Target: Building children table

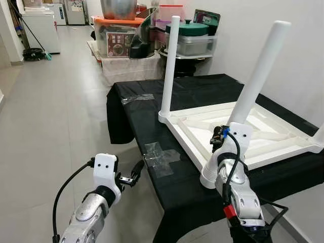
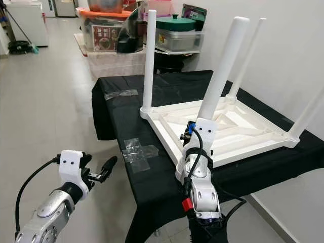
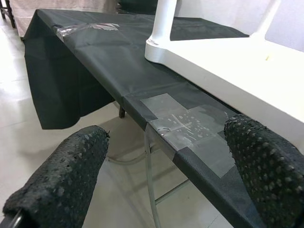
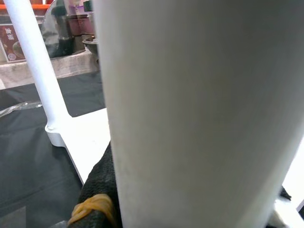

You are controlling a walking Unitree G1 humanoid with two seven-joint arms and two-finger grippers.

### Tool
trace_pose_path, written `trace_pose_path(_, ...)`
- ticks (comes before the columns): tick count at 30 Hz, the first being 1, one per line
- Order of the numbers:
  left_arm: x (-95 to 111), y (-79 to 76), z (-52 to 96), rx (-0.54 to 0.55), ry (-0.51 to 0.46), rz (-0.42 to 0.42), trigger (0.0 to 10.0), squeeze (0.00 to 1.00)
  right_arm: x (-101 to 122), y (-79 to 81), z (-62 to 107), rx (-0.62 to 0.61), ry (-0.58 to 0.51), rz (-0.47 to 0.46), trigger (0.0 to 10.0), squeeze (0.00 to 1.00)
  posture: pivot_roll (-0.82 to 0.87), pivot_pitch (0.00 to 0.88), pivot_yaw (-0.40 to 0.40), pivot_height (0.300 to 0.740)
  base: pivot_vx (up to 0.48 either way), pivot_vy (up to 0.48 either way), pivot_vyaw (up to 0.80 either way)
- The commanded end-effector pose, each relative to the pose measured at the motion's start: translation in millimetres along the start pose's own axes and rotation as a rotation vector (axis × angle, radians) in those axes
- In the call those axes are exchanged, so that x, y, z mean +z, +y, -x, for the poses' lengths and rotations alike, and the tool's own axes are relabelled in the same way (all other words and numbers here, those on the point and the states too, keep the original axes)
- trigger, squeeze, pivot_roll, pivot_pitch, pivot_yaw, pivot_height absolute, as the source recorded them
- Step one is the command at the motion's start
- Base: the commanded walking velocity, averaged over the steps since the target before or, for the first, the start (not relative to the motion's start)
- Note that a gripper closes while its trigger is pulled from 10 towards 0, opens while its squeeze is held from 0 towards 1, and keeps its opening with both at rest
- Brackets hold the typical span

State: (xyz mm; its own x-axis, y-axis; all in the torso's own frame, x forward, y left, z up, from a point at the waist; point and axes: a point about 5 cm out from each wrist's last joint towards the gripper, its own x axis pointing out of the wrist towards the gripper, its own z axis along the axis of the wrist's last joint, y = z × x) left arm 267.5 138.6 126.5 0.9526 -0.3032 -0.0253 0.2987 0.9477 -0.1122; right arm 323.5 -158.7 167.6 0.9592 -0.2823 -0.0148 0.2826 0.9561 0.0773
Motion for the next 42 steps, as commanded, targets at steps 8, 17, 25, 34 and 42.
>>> trace_pose_path(8, -2, -1.5, -1.2, -0.016, 0.015, -0.011, 10.0, 0.0, -33, -11.5, 3.4, -0.024, 0.163, 0.052, 10.0, 0.0, 0.04, 0.0, -0.047, 0.74, 0.0, 0.0, 0.0)
trace_pose_path(17, -2, -1.3, -2.2, -0.022, 0.015, -0.011, 10.0, 0.0, -4, -13.3, 0.4, -0.034, 0.038, 0.046, 10.0, 0.0, 0.04, 0.0, -0.043, 0.74, 0.0, 0.0, 0.0)
trace_pose_path(25, -2, -2.7, -4.0, -0.029, 0.013, -0.01, 10.0, 0.0, 1, -10.7, 1.8, -0.008, 0.022, 0.05, 10.0, 0.0, 0.03, 0.0, -0.041, 0.74, 0.0, 0.0, 0.0)
trace_pose_path(34, -2, -3.3, -4.5, -0.029, 0.012, -0.009, 10.0, 0.0, 2, -7.7, 3.0, 0.024, 0.02, 0.07, 10.0, 0.0, 0.03, 0.0, -0.043, 0.74, 0.0, 0.0, 0.0)
trace_pose_path(42, -3, -3.6, -5.0, -0.032, 0.011, -0.008, 10.0, 0.0, 4, -7.4, 2.2, 0.035, 0.016, 0.072, 10.0, 0.0, 0.03, 0.0, -0.044, 0.74, 0.0, 0.0, 0.0)
